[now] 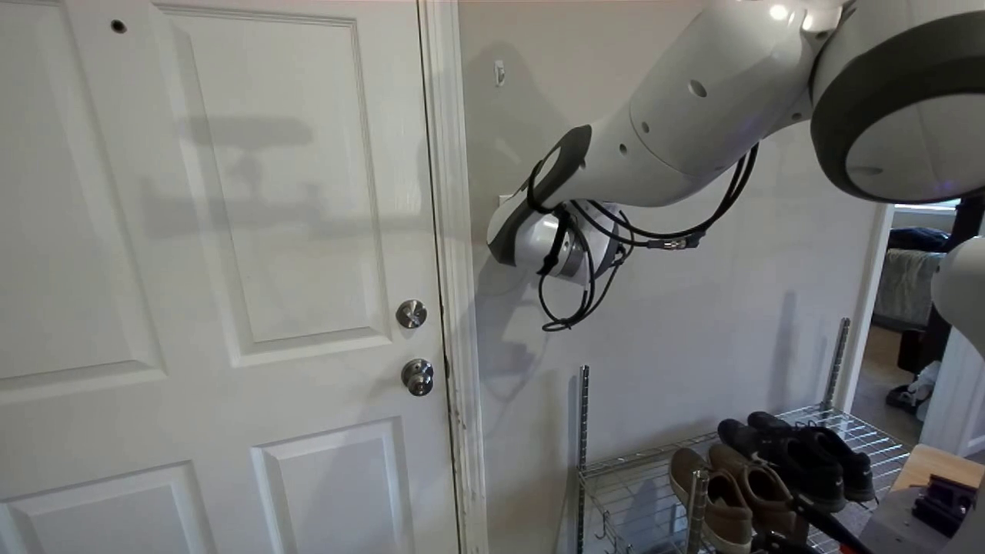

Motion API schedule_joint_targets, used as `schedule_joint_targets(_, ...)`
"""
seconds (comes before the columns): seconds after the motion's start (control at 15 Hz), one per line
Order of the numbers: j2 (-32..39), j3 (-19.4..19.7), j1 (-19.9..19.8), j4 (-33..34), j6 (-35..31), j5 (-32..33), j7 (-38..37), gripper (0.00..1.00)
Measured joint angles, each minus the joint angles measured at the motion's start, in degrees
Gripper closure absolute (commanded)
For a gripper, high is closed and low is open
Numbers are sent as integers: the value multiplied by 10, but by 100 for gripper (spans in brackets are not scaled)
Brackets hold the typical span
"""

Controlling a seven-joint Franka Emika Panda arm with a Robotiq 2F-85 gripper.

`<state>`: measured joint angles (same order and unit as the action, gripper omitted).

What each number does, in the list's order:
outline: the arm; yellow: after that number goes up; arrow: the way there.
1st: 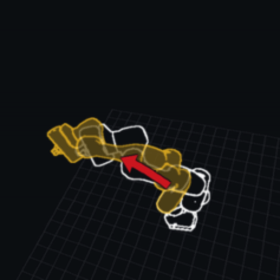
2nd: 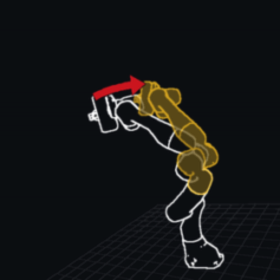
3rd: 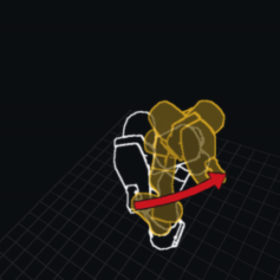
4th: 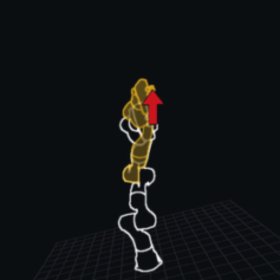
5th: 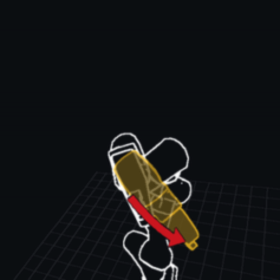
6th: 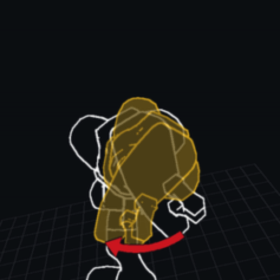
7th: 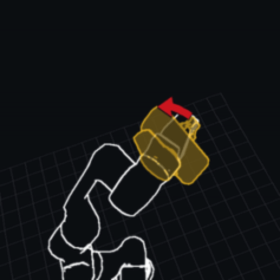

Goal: Turn off the light

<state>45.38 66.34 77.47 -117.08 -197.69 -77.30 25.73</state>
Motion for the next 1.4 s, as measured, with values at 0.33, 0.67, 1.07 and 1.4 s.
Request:
schedule_joint_targets(0.33, 13, 3, -15, 31, 53, 9, 3, 0)
schedule_joint_targets(0.67, 34, 5, -22, 52, 89, 10, 1, 0)
schedule_joint_targets(1.07, 62, 14, -10, 51, 89, 9, -18, 0)
schedule_joint_targets(1.4, 92, 35, 40, 18, 84, -14, -63, 0)
